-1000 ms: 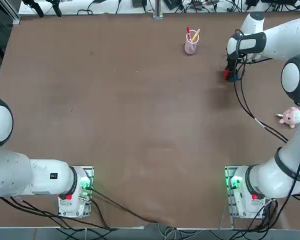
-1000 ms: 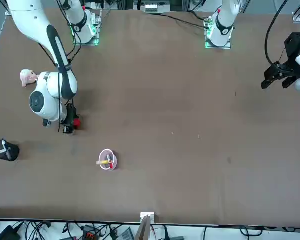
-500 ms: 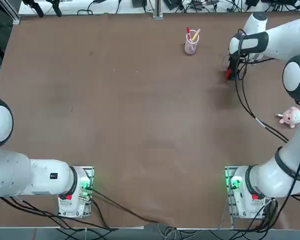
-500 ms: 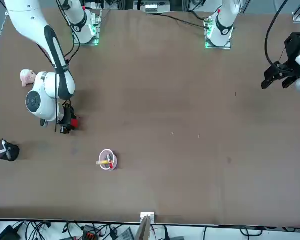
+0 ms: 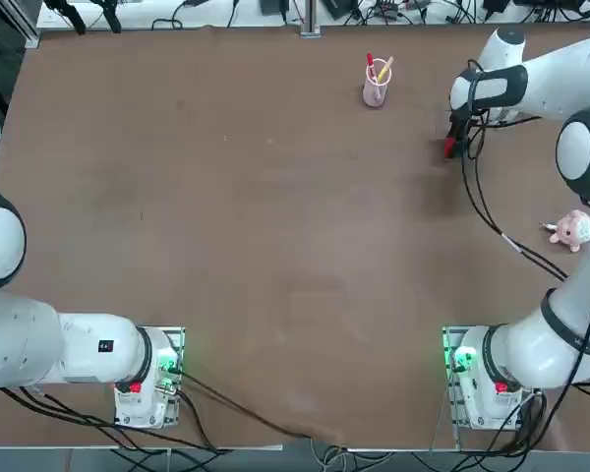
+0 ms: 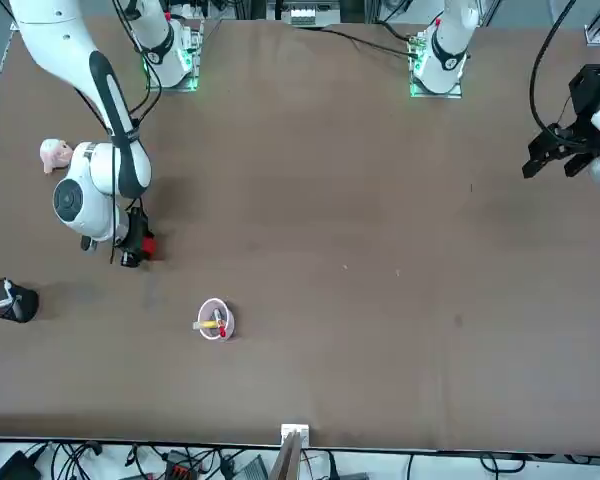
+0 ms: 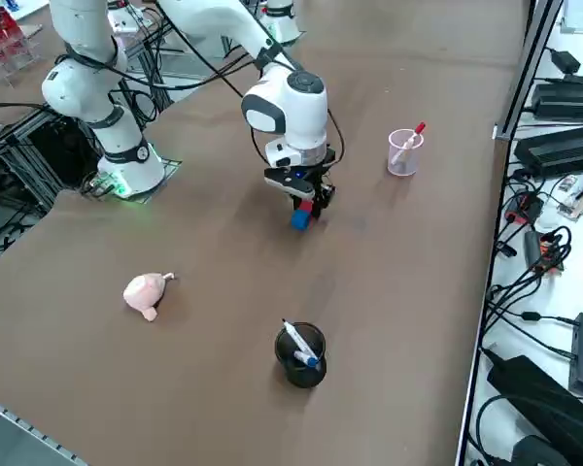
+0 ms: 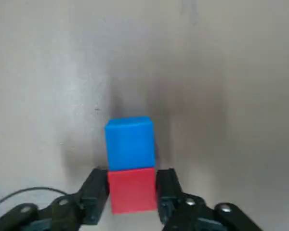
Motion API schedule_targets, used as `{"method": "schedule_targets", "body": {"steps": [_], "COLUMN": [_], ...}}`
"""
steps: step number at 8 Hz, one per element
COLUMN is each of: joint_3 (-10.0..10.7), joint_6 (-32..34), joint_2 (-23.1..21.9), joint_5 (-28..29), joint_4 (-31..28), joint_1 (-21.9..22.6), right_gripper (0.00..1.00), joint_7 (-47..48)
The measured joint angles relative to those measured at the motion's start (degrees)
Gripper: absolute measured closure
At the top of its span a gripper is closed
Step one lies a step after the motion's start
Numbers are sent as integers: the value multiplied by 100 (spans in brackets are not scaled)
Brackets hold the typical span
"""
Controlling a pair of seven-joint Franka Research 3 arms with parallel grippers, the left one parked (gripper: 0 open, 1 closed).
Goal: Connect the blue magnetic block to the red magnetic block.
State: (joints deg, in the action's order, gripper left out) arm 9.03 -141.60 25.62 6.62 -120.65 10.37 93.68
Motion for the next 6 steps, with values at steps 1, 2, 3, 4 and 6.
{"method": "schedule_targets", "body": {"steps": [1,2,3,4,6], "joint_3": [0,0,2,3,3], "joint_6": [22,150,460,905,1995], "joint_2": [-44,-156,-320,-497,-783], "joint_5": [0,0,0,0,-1], "joint_4": [10,43,123,273,865], "joint_1": [0,-1,-3,-4,-4], "right_gripper": [17,1,0,0,0], "joint_7": [-112,-285,-476,-693,-1378]}}
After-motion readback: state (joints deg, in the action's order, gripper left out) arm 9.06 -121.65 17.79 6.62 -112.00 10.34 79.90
